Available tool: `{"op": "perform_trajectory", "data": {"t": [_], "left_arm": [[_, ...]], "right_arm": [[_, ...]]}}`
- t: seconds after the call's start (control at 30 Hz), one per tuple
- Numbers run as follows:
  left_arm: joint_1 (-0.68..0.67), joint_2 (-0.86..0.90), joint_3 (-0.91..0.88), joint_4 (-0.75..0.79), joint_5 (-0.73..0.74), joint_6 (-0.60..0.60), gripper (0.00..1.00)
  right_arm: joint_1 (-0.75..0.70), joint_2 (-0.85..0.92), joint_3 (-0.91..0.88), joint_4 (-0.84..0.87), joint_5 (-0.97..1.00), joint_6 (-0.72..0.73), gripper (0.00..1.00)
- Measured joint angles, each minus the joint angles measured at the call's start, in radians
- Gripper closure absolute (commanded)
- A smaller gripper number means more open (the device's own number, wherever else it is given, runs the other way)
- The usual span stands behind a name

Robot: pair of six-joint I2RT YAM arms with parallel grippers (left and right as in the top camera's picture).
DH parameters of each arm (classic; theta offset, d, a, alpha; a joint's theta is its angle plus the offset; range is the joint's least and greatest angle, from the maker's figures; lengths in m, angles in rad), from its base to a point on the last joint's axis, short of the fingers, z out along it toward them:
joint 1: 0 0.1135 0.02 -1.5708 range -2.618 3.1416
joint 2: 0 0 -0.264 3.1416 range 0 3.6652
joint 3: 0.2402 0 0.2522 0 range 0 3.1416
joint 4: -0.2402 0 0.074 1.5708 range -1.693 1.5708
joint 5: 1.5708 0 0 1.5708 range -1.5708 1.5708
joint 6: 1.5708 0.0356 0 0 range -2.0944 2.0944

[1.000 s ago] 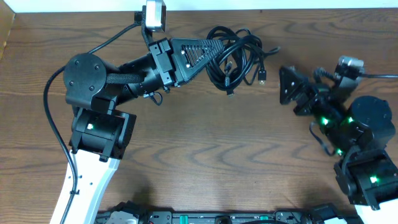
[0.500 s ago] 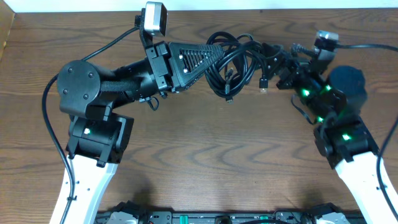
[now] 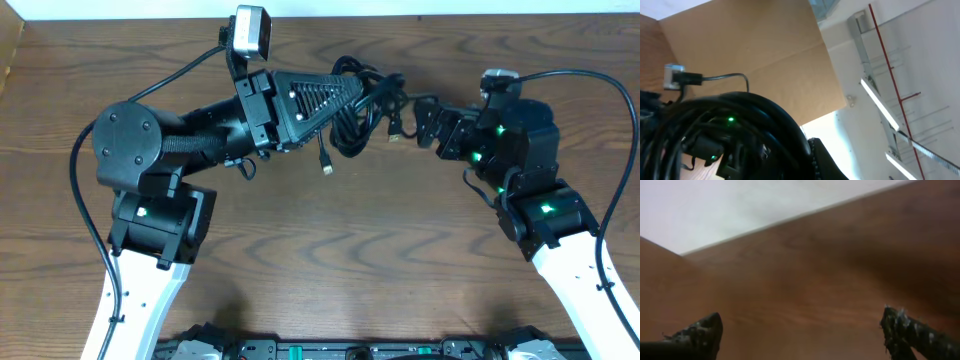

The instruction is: Untangle cables

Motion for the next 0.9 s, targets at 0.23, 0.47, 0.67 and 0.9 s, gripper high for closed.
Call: {"op": "perform_trajectory", "data": {"t": [0.23, 0.47, 0.67, 0.9], "left_arm": [[0.000, -0.019, 0.000, 0.033, 0.005, 0.001, 0.92], [0.000, -0.029, 0.000, 0.020, 0.023, 0.060, 0.93], [0.000, -0.027, 0.000, -0.048, 0.069, 0.211, 0.93], [0.000, 0.011, 0.001, -0.154, 0.170, 0.425, 0.92]], "right_arm": [[-0.011, 0.002, -0.007, -0.048, 0.040, -0.047, 0.01], [-0.011, -0.091, -0.008, -0.102, -0.023, -0.153, 0.01], [-0.012, -0.255, -0.008, -0.157, -0.217, -0.317, 0.01], [-0.012, -0.420, -0.008, -0.193, -0.405, -0.463, 0.01]]}}
